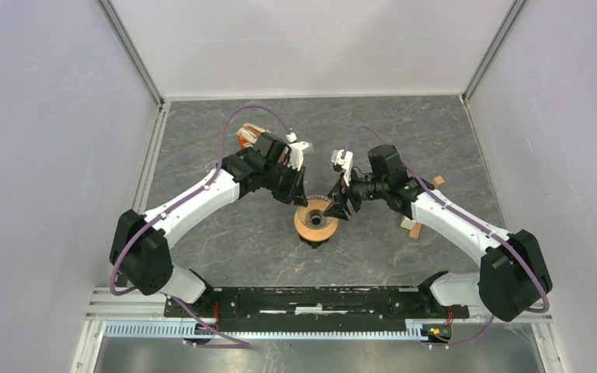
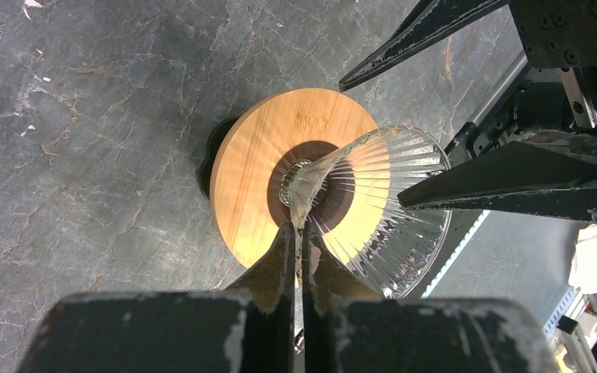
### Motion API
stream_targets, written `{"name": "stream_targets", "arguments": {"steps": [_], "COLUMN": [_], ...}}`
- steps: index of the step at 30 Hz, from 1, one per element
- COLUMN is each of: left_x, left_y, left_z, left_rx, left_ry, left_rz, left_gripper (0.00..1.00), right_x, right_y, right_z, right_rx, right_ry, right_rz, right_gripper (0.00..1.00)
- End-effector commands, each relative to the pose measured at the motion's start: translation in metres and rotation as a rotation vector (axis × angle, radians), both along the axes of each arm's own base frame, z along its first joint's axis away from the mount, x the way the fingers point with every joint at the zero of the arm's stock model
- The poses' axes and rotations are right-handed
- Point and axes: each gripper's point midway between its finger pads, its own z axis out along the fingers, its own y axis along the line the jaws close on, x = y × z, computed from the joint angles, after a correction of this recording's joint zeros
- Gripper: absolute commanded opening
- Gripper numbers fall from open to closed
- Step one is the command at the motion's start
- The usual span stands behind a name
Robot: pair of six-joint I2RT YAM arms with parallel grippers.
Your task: Place the coffee filter in the dripper
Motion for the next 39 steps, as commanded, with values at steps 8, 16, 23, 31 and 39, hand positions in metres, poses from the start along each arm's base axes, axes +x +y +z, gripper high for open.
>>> {"name": "stream_targets", "arguments": {"steps": [8, 16, 23, 31, 39], "left_x": [0.004, 0.000, -0.005, -0.008, -0.008], "left_y": [0.004, 0.006, 0.009, 0.014, 0.014], "left_z": [-0.009, -0.017, -0.025, -0.033, -0.037], "left_rx": [0.030, 0.045, 0.056, 0.065, 0.080], "left_ry": [-0.069, -0.075, -0.095, -0.110, -0.102], "left_rz": [-0.033, -0.041, -0.057, -0.060, -0.063], "left_gripper": [0.02, 0.02, 0.02, 0.02, 0.02], "right_x": [0.008, 0.007, 0.004, 0.004, 0.006], "right_y": [-0.001, -0.002, -0.004, -0.005, -0.006], "right_z": [-0.016, -0.024, -0.032, -0.040, -0.046], "right_rx": [-0.041, -0.062, -0.085, -0.114, -0.134], "right_ry": [-0.005, -0.005, -0.020, -0.021, -0.018], "right_rz": [-0.019, -0.022, -0.018, -0.026, -0.028], "right_gripper": [0.62, 0.56, 0.53, 0.51, 0.49]}}
